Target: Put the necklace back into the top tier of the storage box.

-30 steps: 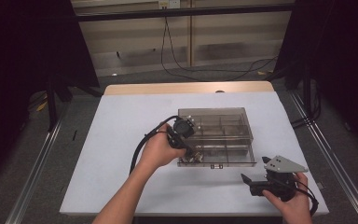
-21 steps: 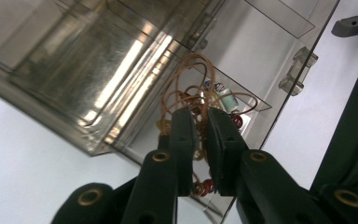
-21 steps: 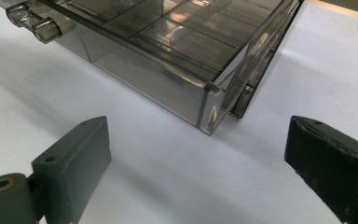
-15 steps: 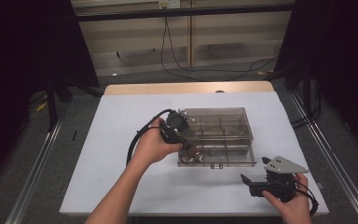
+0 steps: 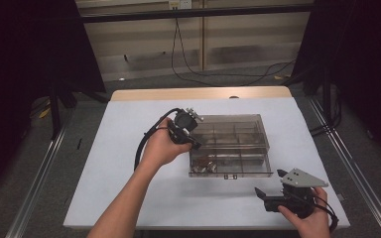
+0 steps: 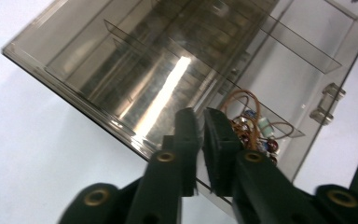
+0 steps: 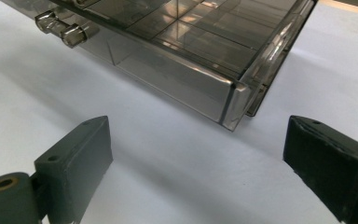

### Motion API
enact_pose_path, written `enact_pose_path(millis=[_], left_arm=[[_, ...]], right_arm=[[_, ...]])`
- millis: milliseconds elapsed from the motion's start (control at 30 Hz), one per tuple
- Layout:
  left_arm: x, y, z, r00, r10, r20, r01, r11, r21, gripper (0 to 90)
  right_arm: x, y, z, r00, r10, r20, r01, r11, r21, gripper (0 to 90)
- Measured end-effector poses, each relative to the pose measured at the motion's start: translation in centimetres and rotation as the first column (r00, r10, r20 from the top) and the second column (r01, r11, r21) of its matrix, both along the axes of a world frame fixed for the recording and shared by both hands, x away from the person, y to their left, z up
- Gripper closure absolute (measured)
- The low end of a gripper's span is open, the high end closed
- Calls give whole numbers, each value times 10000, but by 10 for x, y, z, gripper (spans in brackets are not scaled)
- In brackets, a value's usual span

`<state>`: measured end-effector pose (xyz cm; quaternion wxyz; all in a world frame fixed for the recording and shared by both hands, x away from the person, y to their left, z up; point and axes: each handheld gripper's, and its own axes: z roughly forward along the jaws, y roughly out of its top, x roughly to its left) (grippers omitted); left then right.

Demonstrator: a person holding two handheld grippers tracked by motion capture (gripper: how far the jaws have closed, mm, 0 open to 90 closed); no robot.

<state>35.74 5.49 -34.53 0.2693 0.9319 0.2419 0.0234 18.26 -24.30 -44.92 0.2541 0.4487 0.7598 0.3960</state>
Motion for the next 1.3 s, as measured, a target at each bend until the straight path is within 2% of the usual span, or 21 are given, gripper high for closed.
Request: enact_pose_path(millis=[67, 133, 333, 433, 567, 867, 1033, 1200, 1300], left_arm=[[2, 1, -1, 9998, 64, 162, -65, 10000, 51, 876], [4, 0, -3, 9998, 122, 155, -123, 9999, 42, 886], [6, -3, -7, 9985, -82, 539, 59, 9991, 430, 900], [7, -4, -9, 9988, -65, 476, 39, 9986, 530, 900], [8, -4, -10, 9992, -55, 408, 39, 9992, 394, 900], [8, -4, -10, 9993, -79, 376, 64, 9992, 390, 900], [8, -4, -10, 9992, -102, 391, 88, 9993, 366, 900], [8, -4, -10, 9992, -96, 395, 80, 9992, 381, 900], [8, -4, -10, 9992, -128, 382, 112, 9991, 415, 900]], right_arm=[[-1, 1, 1, 10000, -63, -29, 63, 10000, 58, 81], [-1, 1, 2, 9999, -110, -81, 111, 9999, 119, 88], [-3, 5, 2, 9997, -130, -191, 132, 9999, 89, 106], [-4, 5, 3, 9996, -220, -183, 223, 9996, 143, 118], [-6, 5, 4, 9992, -321, -218, 326, 9993, 199, 140], [-11, 8, 5, 9978, -589, -316, 596, 9980, 210, 249], [-14, 8, 6, 9978, -575, -335, 583, 9980, 224, 276], [-17, 11, 7, 9981, -554, -261, 560, 9982, 203, 366], [-17, 13, 8, 9982, -525, -278, 531, 9983, 247, 392]])
